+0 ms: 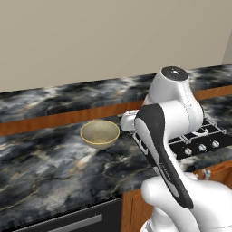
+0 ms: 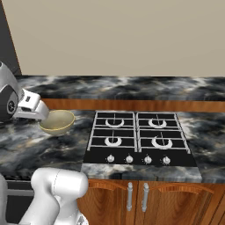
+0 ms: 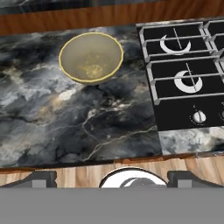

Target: Pick the cup and bowl from the counter and place them on the counter next to the sink.

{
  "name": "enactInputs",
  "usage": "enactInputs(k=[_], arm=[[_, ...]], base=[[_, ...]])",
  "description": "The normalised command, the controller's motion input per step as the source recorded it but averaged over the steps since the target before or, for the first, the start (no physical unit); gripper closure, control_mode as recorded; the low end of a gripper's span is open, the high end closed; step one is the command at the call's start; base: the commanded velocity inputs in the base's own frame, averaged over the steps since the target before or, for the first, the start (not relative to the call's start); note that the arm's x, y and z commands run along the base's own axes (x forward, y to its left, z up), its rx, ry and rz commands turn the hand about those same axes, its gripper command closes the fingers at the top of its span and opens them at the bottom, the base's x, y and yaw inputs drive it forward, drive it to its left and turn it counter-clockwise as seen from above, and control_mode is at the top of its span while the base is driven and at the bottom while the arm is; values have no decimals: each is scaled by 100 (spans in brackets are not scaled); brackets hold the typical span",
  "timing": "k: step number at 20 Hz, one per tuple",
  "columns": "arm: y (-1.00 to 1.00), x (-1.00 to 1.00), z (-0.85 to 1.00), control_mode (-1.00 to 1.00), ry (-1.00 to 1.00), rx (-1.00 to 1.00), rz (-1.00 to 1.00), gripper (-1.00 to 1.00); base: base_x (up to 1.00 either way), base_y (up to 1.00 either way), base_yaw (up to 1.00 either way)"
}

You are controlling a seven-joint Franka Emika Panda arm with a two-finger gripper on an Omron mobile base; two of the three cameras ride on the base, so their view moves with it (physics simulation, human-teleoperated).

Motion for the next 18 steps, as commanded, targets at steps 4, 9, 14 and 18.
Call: enactInputs(k=[4,9,14,18], arm=[[0,17,-6,-100,-26,18,-4,-100],[-1,16,-1,-100,-10,10,-7,-100],[0,48,0,-100,26,0,-3,-100],[0,69,0,-100,35,0,-4,-100]], base=[[0,0,0],[0,0,0],[0,0,0],[0,0,0]])
